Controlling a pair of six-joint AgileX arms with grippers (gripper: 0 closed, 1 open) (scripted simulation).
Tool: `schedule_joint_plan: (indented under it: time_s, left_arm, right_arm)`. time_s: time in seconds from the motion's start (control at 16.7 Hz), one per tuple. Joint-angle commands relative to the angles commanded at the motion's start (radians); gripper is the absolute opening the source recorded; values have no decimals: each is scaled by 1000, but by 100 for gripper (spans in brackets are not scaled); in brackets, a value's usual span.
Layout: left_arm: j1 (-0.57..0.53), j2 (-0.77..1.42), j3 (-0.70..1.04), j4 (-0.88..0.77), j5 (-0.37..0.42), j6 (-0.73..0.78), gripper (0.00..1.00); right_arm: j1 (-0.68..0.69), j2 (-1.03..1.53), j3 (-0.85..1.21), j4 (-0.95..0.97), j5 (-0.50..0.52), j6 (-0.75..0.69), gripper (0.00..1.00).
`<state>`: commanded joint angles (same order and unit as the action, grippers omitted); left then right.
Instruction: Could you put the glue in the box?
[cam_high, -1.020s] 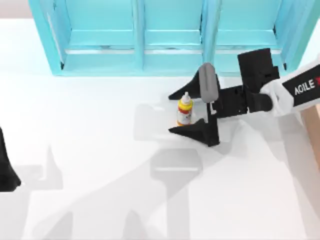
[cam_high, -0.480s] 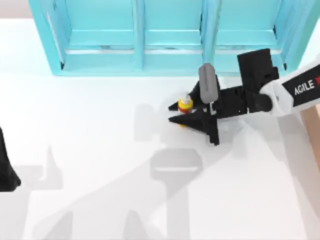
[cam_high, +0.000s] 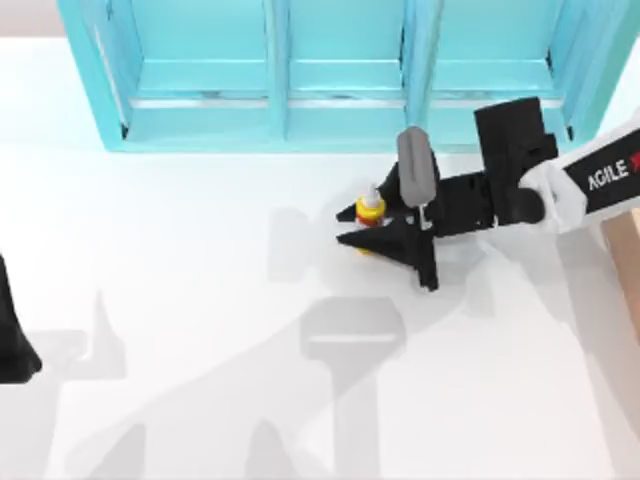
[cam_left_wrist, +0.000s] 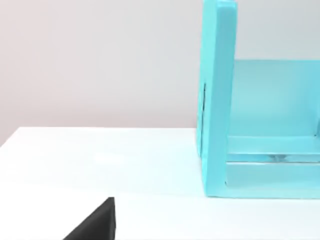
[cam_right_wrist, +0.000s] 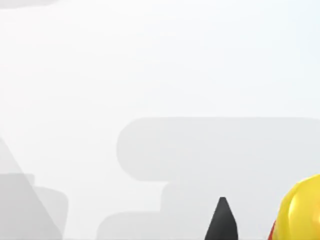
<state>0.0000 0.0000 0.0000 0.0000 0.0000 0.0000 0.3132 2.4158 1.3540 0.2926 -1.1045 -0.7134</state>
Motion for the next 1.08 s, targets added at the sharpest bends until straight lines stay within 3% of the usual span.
schedule_joint_plan:
  time_s: [1.08]
  left_arm:
    - [0, 0, 0, 0, 0, 0, 100]
  right_arm:
    - [-4, -238, 61, -297, -4, 0, 0]
